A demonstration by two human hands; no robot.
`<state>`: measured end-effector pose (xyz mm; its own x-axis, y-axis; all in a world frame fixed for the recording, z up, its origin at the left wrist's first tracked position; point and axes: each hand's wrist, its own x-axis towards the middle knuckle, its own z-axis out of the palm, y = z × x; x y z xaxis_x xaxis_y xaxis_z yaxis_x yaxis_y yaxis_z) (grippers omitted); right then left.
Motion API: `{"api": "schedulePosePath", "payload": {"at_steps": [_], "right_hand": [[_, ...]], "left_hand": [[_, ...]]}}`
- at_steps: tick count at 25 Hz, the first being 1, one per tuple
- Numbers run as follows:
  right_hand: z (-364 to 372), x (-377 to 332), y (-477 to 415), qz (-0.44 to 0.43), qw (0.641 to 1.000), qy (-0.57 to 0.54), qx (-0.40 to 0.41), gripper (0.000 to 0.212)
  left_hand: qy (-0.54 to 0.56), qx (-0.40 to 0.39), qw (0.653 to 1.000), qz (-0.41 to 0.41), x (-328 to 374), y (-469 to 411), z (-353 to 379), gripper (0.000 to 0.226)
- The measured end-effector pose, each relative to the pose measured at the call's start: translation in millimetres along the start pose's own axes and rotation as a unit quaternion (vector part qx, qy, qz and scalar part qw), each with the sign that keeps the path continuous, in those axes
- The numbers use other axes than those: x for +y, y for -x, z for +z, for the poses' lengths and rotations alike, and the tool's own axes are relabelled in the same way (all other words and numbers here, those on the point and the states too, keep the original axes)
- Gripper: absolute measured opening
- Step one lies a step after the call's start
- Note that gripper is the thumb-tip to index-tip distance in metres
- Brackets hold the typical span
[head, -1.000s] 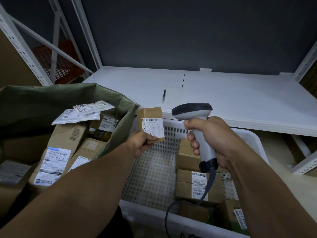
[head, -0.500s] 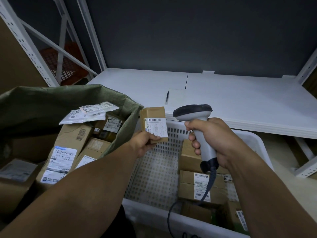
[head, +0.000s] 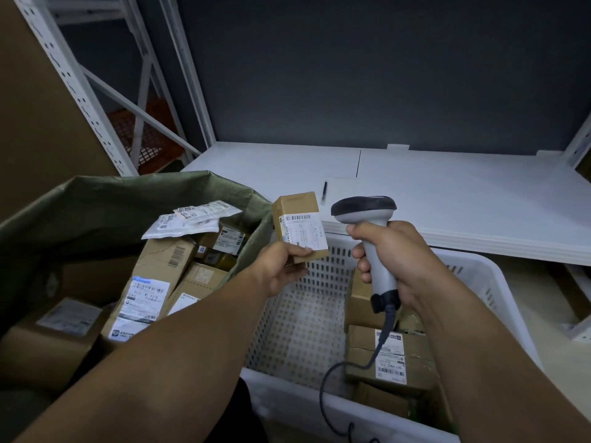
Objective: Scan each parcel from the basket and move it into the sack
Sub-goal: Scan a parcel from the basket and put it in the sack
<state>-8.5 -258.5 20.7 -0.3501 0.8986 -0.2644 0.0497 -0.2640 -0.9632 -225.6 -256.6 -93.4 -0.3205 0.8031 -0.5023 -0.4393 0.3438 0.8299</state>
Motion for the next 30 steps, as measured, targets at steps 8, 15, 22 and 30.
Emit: {"api": "schedulePosePath", "payload": {"at_steps": [8,15,22,30], "right_hand": [[31,1,-4,-0.028,1.0,-0.009,0.008,0.011],[46,-1,-2,-0.045,0.999,0.003,-0.019,0.013],[68,3,-2,-0.047,0.997,0.023,-0.051,0.01],[68,10,-13,-0.03,0.999,0.017,-0.042,0.015]], "left_hand": [[0.083,-0.011,0.995,0.059,26,62,8,0.046],[0.209,0.088,0.959,0.169,43,93,-10,0.04],[0.278,0.195,0.922,0.185,44,95,-38,0.061],[0.299,0.13,0.943,0.072,44,86,-54,0.047]]}}
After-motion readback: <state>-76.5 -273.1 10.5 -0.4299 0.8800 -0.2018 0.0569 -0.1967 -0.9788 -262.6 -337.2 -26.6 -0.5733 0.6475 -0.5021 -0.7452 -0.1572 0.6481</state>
